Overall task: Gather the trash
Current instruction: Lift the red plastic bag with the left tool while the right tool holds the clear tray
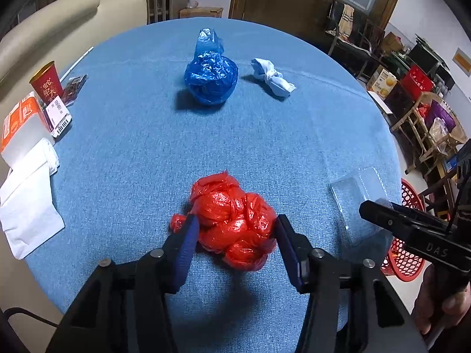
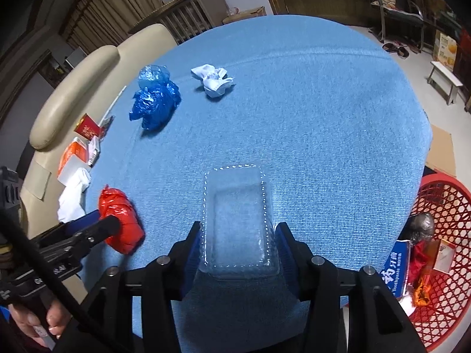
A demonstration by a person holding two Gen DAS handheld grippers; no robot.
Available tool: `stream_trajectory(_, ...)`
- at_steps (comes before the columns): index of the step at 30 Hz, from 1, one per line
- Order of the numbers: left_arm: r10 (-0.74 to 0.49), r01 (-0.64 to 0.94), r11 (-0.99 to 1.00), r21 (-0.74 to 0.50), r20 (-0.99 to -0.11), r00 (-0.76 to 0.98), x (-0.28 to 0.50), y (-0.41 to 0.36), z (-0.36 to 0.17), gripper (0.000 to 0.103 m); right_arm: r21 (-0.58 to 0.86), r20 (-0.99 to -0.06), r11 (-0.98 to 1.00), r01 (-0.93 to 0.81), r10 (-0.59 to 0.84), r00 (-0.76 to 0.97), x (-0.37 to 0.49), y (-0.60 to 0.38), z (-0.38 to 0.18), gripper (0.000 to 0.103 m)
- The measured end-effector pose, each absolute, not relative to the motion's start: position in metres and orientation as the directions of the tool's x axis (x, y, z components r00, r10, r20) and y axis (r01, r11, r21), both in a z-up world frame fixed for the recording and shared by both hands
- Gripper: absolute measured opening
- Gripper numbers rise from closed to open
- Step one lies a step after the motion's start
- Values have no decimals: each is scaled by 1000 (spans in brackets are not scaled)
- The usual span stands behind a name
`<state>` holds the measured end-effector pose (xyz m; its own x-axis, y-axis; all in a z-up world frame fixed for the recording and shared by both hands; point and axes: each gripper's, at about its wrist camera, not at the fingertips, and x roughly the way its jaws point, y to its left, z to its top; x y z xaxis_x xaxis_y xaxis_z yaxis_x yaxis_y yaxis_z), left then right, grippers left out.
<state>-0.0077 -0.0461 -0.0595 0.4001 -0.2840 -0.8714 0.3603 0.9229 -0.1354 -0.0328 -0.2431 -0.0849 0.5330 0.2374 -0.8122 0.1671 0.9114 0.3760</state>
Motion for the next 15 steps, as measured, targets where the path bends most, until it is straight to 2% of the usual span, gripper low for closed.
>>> stream_trajectory(6,-284,372,921,-119,-858,429,-11,-45,-54,44,376,-802,914,151,239,548,-35,-241,-82,61)
stream_trajectory(15,-241,382,923,-41,-837,491,-18,-51,-43,44,322,-799,936,142,188,571,-36,-236,-80,61)
